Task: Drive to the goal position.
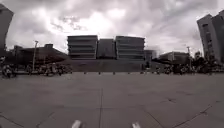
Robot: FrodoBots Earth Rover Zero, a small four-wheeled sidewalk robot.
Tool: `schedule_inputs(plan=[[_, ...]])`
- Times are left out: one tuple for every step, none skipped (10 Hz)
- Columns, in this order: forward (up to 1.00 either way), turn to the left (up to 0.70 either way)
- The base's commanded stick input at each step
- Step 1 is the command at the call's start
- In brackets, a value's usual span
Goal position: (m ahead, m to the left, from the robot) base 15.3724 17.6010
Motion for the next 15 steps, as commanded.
schedule_inputs(plan=[[0.62,0.0],[0.62,0.0],[0.62,0.0],[0.62,0.0],[0.62,0.0],[0.62,0.0],[0.62,0.0],[0.62,0.0],[0.64,0.0],[0.67,0.0],[0.69,0.0],[0.69,0.0],[0.69,0.0],[0.69,0.0],[0.69,0.0]])
